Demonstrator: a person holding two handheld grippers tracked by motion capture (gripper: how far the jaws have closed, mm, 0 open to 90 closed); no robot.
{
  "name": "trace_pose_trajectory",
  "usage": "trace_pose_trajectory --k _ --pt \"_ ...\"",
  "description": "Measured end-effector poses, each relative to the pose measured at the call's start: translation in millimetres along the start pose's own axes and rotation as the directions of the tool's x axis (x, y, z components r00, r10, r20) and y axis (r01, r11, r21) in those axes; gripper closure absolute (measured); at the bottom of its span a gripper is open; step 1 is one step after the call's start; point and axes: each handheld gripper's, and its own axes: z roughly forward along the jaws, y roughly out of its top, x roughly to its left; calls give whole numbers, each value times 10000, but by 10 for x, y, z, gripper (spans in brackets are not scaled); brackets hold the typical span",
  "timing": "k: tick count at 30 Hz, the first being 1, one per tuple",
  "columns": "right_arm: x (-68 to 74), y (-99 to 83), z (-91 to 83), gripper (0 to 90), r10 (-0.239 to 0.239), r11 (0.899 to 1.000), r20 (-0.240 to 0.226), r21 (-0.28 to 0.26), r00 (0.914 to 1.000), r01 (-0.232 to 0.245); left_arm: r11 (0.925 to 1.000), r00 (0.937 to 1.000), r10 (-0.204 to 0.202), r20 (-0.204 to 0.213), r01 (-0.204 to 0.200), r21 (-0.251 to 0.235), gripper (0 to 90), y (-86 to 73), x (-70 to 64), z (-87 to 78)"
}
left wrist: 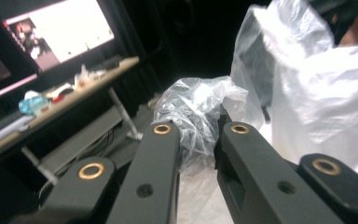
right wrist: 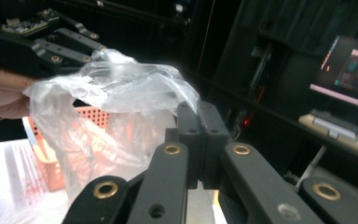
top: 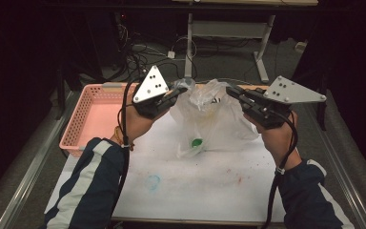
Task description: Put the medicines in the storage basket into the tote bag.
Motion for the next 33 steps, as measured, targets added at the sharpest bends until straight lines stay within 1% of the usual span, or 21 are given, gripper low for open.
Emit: trace_pose_trajectory --k 2,4,5,7,9,11,12,14,15,18,19,20,22,24,25,26,27,28,30,31,33 --pt "3 63 -35 900 -40 9997 27 -223 10000 41 9997 10000 83 -21 -83 -230 856 78 -16 -46" --pt "-2 82 -30 900 -158 9995 293 -277 9994 166 9994 9998 173 -90 -176 -299 856 109 -17 -50" --pt "-16 75 -16 900 -206 9995 388 -226 9990 215 9995 9998 131 -125 -135 -274 855 103 -8 -30" --pt "-66 30 23 900 -115 9999 527 -91 9985 120 9998 9999 -101 -122 99 -177 855 59 34 31" --pt "-132 -38 69 900 -8 10000 761 88 9971 1 9996 9991 -288 -321 286 -46 854 -11 83 109" --pt "-209 -118 112 900 141 9994 1002 298 9949 -172 9977 9971 -677 -338 678 14 852 -92 148 194" --pt "-252 -159 132 900 141 9989 1152 417 9932 -190 9970 9963 -761 -392 767 120 852 -130 178 237" --pt "-344 -238 169 900 422 9968 1298 625 9906 -507 9953 9945 -900 -544 918 311 830 -197 226 328" --pt "-385 -272 188 900 497 9954 1465 741 9880 -611 9945 9936 -947 -618 972 382 830 -226 249 374" --pt "-521 -365 242 900 580 9910 1854 1080 9810 -790 9929 9908 -1011 -903 1062 535 829 -294 324 500" --pt "-561 -394 261 900 403 9893 2073 1288 9774 -682 9913 9892 -1115 -951 1174 587 829 -311 354 539" --pt "-604 -427 281 900 358 9871 2232 1443 9741 -693 9892 9877 -1239 -958 1306 672 805 -325 390 578" --pt "-701 -498 327 900 198 9815 2518 1797 9676 -668 9852 9838 -1244 -1291 1379 1014 761 -349 448 656" --pt "-793 -575 374 900 -87 9735 2891 2214 9572 -581 9818 9784 -1181 -1696 1406 1276 712 -379 517 713" --pt "-837 -616 396 900 -280 9685 3121 2435 9496 -514 9797 9742 -1251 -1878 1511 1316 708 -401 563 728" --pt "-877 -658 420 900 -617 9605 3415 2756 9378 -371 9749 9685 -1566 -1936 1830 1271 709 -429 620 735" --pt "-926 -702 437 900 -840 9528 3625 3019 9282 -317 9706 9628 -1729 -2078 2024 1305 712 -455 673 739" --pt "-983 -744 445 900 -832 9476 3704 3168 9251 -417 9681 9582 -1735 -2276 2083 1390 721 -478 714 748" --pt "-1080 -810 446 900 -863 9373 3963 3434 9141 -604 9643 9524 -1636 -2571 2093 1619 742 -522 782 769" --pt "-1127 -837 438 900 -840 9339 4059 3505 9100 -701 9618 9514 -1629 -2614 2122 1728 759 -543 813 778" --pt "-1212 -889 427 900 -923 9253 4310 3702 8976 -826 9599 9457 -1532 -2867 2114 1844 779 -578 860 793"
